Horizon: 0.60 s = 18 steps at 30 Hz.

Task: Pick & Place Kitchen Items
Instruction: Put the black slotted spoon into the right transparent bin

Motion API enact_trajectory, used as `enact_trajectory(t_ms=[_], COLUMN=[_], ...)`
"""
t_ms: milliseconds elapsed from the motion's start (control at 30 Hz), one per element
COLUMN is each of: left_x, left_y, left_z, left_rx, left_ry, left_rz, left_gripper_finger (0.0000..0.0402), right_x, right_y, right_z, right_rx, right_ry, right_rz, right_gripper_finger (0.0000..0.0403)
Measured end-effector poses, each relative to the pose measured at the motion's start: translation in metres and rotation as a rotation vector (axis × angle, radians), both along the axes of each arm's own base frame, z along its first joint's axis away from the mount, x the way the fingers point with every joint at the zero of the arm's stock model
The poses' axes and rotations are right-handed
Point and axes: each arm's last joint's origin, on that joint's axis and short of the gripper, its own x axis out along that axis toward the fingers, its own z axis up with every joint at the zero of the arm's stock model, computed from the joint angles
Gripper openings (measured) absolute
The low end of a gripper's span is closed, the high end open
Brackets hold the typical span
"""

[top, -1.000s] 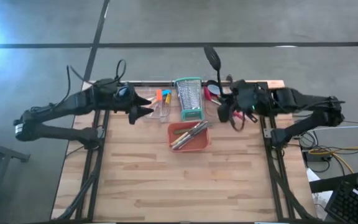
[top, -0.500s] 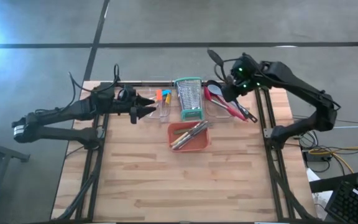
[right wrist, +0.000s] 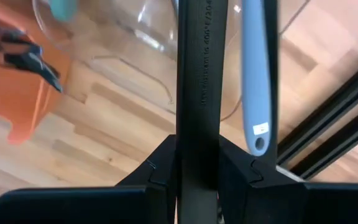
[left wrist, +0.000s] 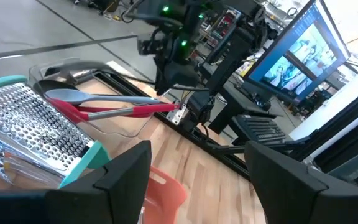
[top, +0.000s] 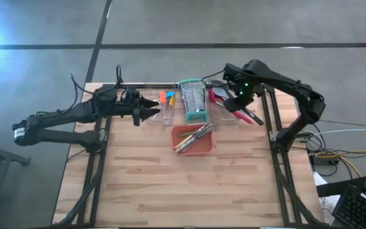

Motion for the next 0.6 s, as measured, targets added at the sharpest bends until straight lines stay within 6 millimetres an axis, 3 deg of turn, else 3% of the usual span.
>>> enact_trajectory(t_ms=[600], left_x=[0.000], left_y=[-0.001], left_z=[0.000], left_rx=[-0.025], left_ry=[-0.006], left_rz=[-0.021], left_gripper_finger=[0.0264], right_x=[0.007], right_y=[-0.044], right_z=[-0.052], right_rx=[0.145], right_ry=[0.140], right_rz=[-0.028], right_gripper_finger=[0.0065])
